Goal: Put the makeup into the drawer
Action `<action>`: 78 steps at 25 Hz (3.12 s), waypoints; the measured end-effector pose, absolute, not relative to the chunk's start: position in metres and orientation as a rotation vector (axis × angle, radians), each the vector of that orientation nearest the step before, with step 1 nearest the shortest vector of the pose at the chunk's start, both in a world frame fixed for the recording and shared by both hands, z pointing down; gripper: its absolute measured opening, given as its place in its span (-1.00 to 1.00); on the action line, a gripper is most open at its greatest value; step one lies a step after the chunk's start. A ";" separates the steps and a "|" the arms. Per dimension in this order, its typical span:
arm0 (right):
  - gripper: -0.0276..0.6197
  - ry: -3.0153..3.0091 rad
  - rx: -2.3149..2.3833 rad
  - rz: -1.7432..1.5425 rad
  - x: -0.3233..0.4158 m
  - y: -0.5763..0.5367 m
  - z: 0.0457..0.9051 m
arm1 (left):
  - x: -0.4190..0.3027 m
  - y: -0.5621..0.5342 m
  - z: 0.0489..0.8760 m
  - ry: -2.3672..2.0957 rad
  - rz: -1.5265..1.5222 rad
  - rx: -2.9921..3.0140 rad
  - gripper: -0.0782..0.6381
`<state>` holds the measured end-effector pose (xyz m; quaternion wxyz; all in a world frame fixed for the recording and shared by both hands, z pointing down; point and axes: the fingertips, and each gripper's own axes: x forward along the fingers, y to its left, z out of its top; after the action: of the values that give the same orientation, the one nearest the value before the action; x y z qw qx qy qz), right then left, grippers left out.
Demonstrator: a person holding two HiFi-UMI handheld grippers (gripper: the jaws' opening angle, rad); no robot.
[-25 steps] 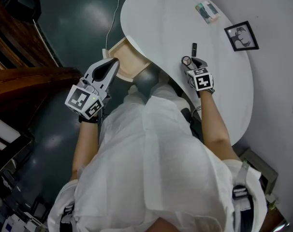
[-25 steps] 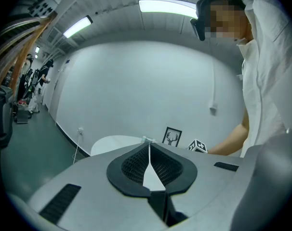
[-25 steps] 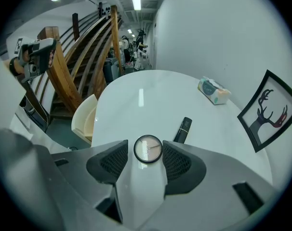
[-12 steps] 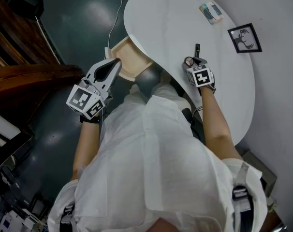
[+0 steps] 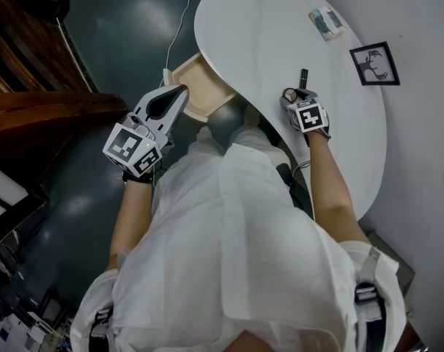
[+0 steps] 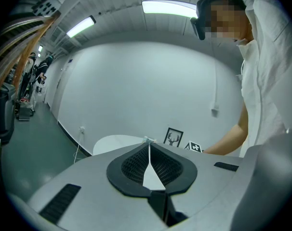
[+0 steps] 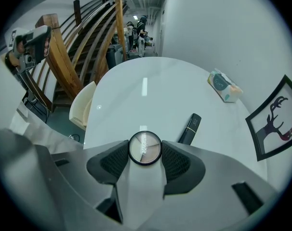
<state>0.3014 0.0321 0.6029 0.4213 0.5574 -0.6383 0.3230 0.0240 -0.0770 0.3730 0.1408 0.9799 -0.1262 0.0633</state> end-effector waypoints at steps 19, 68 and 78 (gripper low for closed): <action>-0.27 -1.566 1.287 0.802 0.300 0.030 0.608 | -0.010 -0.087 0.379 -0.489 0.143 2.789 -0.73; -0.27 -1.870 0.989 0.569 0.056 -0.150 0.599 | -0.148 -0.090 0.390 -0.924 0.082 2.633 -0.73; -0.27 -1.855 0.922 0.631 0.014 -0.151 0.638 | -0.162 -0.092 0.401 -0.964 0.104 2.594 -0.73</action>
<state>0.0136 -0.1510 0.6378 0.4688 0.3762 -0.7566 0.2573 -0.1616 -0.0917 0.4014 0.1851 0.9206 -0.3419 0.0369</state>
